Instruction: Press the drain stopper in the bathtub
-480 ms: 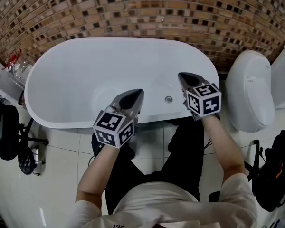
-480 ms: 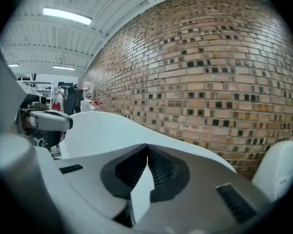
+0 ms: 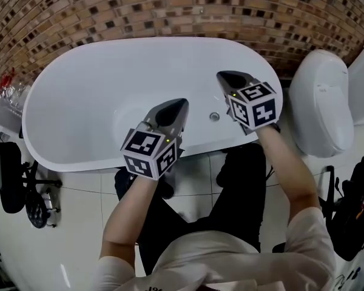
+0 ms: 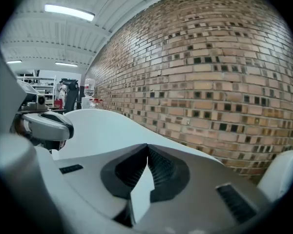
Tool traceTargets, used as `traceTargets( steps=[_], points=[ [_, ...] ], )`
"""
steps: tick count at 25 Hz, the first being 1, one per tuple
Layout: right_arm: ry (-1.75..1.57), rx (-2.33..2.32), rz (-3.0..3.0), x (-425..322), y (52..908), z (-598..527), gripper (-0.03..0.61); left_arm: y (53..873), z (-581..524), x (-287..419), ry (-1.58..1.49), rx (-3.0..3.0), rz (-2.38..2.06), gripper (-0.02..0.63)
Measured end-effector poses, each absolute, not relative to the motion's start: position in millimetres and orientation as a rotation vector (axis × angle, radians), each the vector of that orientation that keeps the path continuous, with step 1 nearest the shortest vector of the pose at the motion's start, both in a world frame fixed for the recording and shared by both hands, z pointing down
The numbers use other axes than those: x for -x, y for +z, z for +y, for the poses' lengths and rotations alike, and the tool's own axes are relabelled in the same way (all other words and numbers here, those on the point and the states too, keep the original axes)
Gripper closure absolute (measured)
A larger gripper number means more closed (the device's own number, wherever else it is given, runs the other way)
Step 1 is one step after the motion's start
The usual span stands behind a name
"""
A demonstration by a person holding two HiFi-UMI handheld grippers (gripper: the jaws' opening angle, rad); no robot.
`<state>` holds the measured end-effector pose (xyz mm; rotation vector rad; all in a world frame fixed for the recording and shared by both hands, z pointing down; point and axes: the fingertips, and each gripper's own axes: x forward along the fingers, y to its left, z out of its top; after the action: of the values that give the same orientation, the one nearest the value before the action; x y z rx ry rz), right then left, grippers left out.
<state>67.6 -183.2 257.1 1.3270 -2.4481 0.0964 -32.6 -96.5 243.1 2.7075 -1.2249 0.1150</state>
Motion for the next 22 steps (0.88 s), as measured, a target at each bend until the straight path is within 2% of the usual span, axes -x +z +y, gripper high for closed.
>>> traceTargets(
  steps=[11, 22],
  points=[
    [0.158, -1.3, -2.407, -61, 293, -232, 0.565, 271, -134, 18, 0.165, -2.684, -1.177, 0.607],
    [0.321, -1.255, -2.318, -54, 377, -279, 0.565, 333, -165, 23, 0.282, -2.595, -1.16, 0.607]
  ],
)
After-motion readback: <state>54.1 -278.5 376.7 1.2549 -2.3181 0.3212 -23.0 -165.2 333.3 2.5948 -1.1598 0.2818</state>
